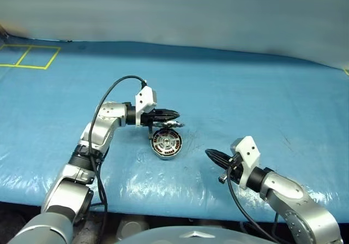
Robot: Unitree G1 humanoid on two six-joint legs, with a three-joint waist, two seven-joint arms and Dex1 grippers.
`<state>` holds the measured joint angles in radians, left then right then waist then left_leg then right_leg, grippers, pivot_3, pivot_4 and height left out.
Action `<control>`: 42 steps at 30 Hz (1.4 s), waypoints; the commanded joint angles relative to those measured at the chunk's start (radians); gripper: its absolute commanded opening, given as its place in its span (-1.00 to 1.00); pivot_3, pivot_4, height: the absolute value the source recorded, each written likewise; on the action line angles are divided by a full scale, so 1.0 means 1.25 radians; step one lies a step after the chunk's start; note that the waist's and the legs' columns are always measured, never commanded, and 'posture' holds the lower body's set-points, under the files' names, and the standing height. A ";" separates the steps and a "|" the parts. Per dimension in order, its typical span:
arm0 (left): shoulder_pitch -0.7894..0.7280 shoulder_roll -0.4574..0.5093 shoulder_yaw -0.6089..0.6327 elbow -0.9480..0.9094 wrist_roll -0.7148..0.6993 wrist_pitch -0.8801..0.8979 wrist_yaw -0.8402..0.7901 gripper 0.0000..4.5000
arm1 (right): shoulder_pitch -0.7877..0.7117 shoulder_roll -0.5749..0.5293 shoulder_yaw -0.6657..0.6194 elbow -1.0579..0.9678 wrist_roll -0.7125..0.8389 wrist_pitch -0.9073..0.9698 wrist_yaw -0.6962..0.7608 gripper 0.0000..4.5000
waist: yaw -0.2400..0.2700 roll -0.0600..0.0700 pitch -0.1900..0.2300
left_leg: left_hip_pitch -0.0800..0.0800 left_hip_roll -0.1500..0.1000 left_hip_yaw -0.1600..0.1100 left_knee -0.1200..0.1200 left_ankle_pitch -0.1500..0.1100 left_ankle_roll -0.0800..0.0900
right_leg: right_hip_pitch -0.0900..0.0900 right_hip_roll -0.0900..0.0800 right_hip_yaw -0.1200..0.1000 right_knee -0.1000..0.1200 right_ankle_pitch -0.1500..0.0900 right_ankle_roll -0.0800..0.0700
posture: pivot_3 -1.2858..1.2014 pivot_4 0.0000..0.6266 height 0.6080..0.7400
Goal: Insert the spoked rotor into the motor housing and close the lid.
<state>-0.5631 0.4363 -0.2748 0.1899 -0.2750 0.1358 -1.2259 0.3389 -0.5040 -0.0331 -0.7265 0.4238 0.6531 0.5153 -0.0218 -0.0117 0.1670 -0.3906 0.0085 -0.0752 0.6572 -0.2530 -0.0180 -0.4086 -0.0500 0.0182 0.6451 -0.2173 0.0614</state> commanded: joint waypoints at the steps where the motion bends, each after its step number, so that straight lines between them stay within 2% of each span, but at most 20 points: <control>1: 0.007 0.024 -0.048 -0.044 0.038 -0.048 -0.060 -0.99 | 0.012 -0.002 -0.035 -0.051 0.006 -0.021 -0.013 -1.00 | 0.000 0.000 0.000 | 0.000 0.000 0.000 0.000 0.000 0.000 | 0.000 0.000 0.000 0.000 0.000 -0.001 | 0.03 -0.52 1.00; 5: 0.023 0.047 -0.099 -0.037 0.091 -0.097 -0.093 -0.99 | 0.016 -0.005 -0.050 -0.062 0.011 -0.018 -0.019 -1.00 | 0.000 0.000 0.000 | 0.000 0.000 0.000 0.001 0.000 0.000 | 0.000 0.000 0.000 0.000 -0.001 -0.001 | 0.03 -0.52 1.00; 15: 0.060 0.062 -0.176 0.033 0.226 -0.223 -0.073 -0.99 | -0.026 -0.011 -0.017 -0.049 -0.001 -0.011 -0.029 -1.00 | 0.006 0.002 -0.002 | 0.000 0.000 0.000 0.003 0.000 0.001 | 0.001 0.000 0.000 0.000 -0.001 -0.001 | 0.03 -0.52 1.00; 17: 0.073 0.058 -0.161 0.021 0.208 -0.220 -0.066 -0.99 | -0.043 -0.010 -0.009 -0.046 0.007 -0.011 -0.022 -1.00 | 0.006 0.003 -0.003 | 0.001 0.000 0.000 0.003 0.000 0.001 | 0.002 0.000 0.001 0.000 -0.001 -0.002 | 0.03 -0.52 1.00; 21: 0.101 0.019 -0.055 -0.080 0.073 -0.111 -0.008 -0.99 | -0.085 -0.022 0.013 -0.039 0.020 -0.001 0.000 -1.00 | 0.005 0.003 -0.003 | 0.006 0.000 0.000 0.002 0.000 0.001 | 0.007 0.000 0.001 0.000 -0.001 -0.002 | 0.03 -0.52 1.00; 25: 0.151 0.038 0.031 -0.221 -0.030 -0.014 0.032 -0.99 | -0.154 -0.022 0.053 -0.019 0.027 0.006 0.020 -1.00 | 0.001 0.003 -0.001 | 0.005 0.001 0.000 0.002 0.000 0.001 | 0.007 0.000 0.001 0.000 -0.001 -0.002 | 0.03 -0.52 1.00; 28: 0.217 0.083 0.075 -0.317 -0.068 0.045 0.053 -1.00 | -0.214 -0.023 0.102 0.012 0.018 0.006 0.043 -0.72 | -0.003 0.003 -0.001 | 0.006 0.001 0.000 0.001 0.000 0.001 | 0.007 0.000 0.001 0.000 -0.001 -0.002 | 0.03 -0.52 1.00; 34: 0.376 0.180 0.143 -0.401 -0.065 0.100 0.105 -1.00 | -0.346 0.000 0.202 0.121 -0.007 -0.008 0.089 0.17 | -0.009 0.002 0.000 | 0.007 0.001 0.000 -0.002 0.000 0.001 | 0.007 0.000 0.001 -0.001 -0.002 -0.004 | 0.03 -0.52 1.00; 39: 0.484 0.210 0.194 -0.450 -0.080 0.119 0.150 -1.00 | -0.418 0.010 0.259 0.213 -0.002 -0.022 0.168 0.92 | -0.003 0.002 0.001 | 0.007 0.001 0.000 -0.002 0.000 0.001 | 0.006 0.000 0.000 -0.001 -0.003 -0.005 | 0.03 -0.52 1.00; 40: 0.504 0.208 0.205 -0.462 -0.084 0.122 0.163 -1.00 | -0.432 0.013 0.268 0.229 -0.004 -0.024 0.180 0.99 | -0.003 0.002 0.001 | 0.007 0.001 0.000 -0.002 0.000 0.001 | 0.006 0.000 0.000 -0.001 -0.003 -0.005 | 0.03 -0.52 1.00; 42: 0.538 0.200 0.223 -0.484 -0.095 0.131 0.187 -1.00 | -0.457 0.019 0.284 0.258 -0.017 -0.031 0.193 0.99 | -0.004 0.002 0.001 | 0.007 0.001 0.001 -0.002 0.000 0.001 | 0.006 0.000 0.001 -0.001 -0.003 -0.005 | 0.03 -0.52 1.00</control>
<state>0.1041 0.6898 -0.0264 -0.3609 -0.3654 0.2945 -1.0141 -0.2130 -0.4852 0.3181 -0.4009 0.4069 0.6435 0.7359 -0.0263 -0.0092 0.1683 -0.3817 0.0102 -0.0744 0.6544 -0.2531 -0.0166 -0.4010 -0.0499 0.0188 0.6436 -0.2209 0.0555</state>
